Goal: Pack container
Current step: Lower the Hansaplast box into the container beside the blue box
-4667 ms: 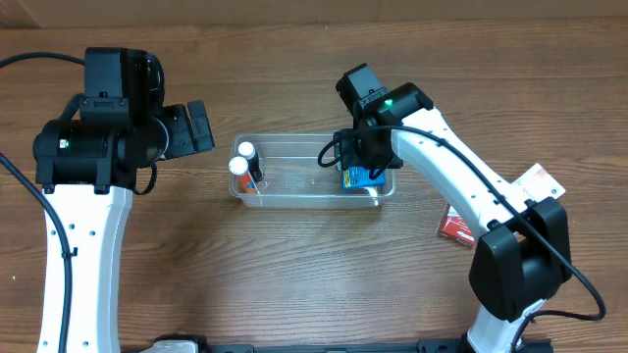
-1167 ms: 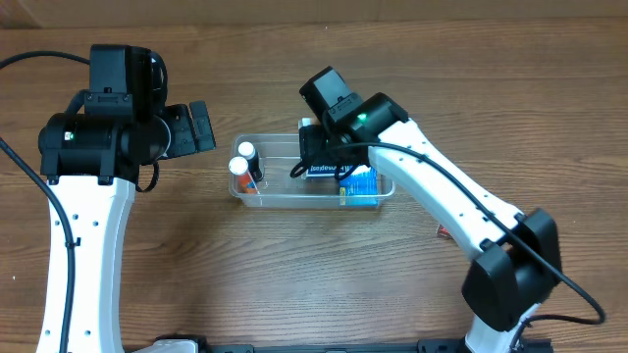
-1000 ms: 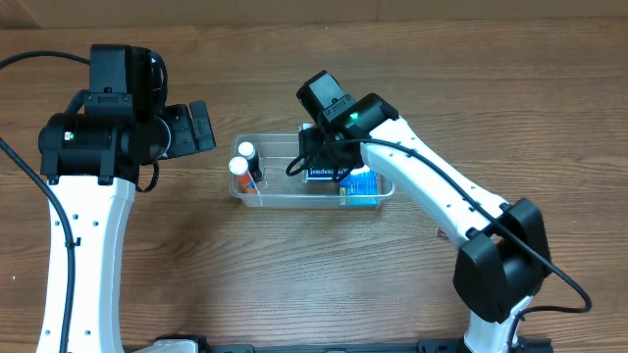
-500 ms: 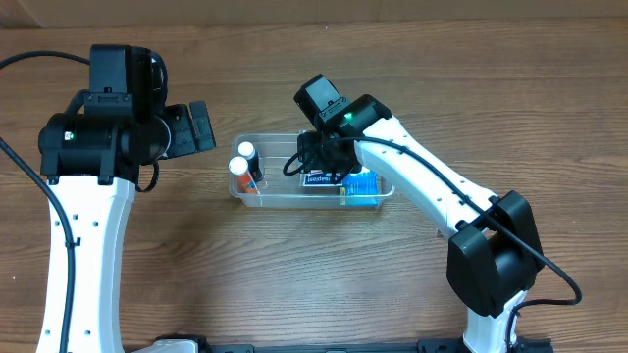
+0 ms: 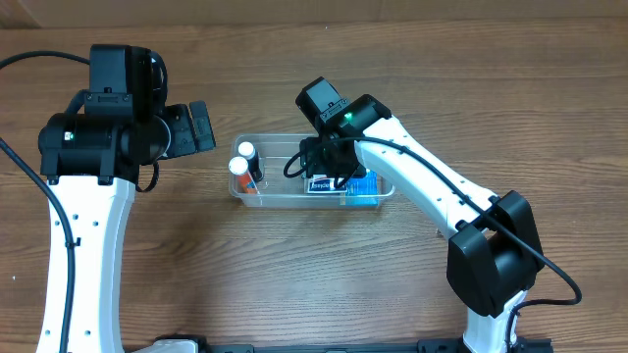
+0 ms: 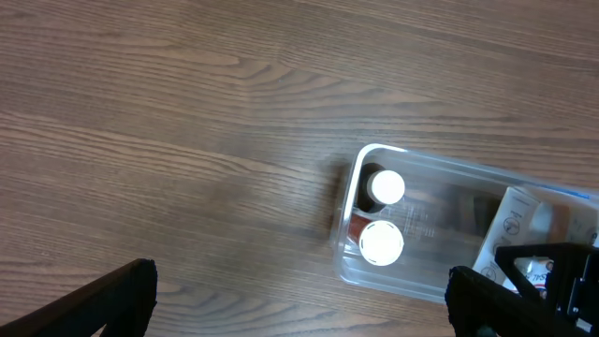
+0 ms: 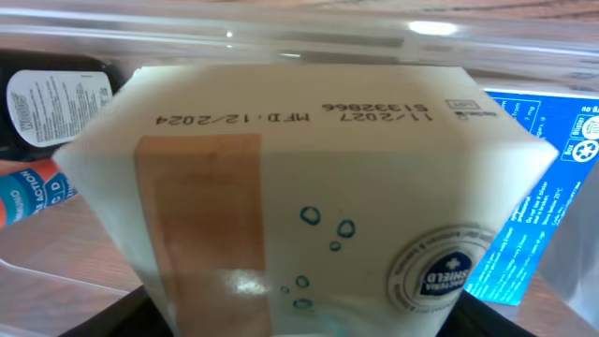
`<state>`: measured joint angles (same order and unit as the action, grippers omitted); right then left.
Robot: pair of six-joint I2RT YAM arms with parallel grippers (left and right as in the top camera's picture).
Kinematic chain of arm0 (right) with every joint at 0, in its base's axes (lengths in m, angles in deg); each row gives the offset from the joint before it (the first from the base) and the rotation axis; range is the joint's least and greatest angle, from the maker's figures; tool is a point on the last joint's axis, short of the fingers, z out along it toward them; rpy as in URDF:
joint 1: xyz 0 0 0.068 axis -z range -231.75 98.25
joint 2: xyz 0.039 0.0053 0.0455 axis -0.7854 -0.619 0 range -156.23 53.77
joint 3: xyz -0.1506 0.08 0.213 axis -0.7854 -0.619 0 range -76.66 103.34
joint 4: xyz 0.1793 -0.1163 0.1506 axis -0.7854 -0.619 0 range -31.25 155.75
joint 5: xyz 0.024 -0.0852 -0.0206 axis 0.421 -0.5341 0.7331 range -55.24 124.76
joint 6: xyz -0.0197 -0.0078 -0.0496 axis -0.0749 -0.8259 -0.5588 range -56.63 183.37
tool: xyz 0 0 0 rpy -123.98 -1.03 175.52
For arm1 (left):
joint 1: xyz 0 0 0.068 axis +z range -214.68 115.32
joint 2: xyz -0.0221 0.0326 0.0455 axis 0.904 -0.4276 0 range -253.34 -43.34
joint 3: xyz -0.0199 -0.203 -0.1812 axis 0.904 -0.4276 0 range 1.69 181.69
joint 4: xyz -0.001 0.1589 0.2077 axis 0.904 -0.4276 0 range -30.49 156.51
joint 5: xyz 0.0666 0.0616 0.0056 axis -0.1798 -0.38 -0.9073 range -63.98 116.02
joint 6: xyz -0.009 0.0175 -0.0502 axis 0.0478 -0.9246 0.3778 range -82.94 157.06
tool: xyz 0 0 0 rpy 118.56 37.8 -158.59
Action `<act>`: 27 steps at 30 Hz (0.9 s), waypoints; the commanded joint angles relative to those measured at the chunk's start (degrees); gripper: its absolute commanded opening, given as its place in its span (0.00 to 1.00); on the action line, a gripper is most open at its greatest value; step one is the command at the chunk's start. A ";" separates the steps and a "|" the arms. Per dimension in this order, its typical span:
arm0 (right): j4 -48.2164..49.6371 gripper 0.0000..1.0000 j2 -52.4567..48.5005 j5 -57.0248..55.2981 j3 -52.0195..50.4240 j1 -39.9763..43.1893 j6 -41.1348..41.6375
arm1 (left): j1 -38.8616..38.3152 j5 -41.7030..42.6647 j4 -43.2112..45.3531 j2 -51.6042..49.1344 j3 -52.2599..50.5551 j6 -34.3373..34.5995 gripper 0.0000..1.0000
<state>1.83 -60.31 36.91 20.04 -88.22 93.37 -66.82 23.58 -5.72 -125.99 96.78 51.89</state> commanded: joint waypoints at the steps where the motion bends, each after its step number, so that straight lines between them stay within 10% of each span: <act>1: -0.31 0.72 -0.70 1.38 0.76 -0.24 0.00 | 0.26 -0.74 0.07 -0.13 0.48 0.37 1.00; 14: -0.90 0.73 -0.70 3.13 0.76 -0.22 -3.45 | 0.26 -0.74 0.11 -0.13 0.48 0.37 1.00; 20: -0.90 1.00 -0.70 3.13 0.76 -0.22 -3.45 | 0.26 -0.74 0.04 -0.13 0.48 0.37 1.00; 27: -0.87 1.00 -0.70 3.10 0.76 -0.22 -3.45 | 0.26 -0.74 0.04 -0.13 0.48 0.37 1.00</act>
<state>0.67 -60.31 39.88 20.04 -88.22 90.09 -66.82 23.58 -5.72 -125.99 96.78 51.89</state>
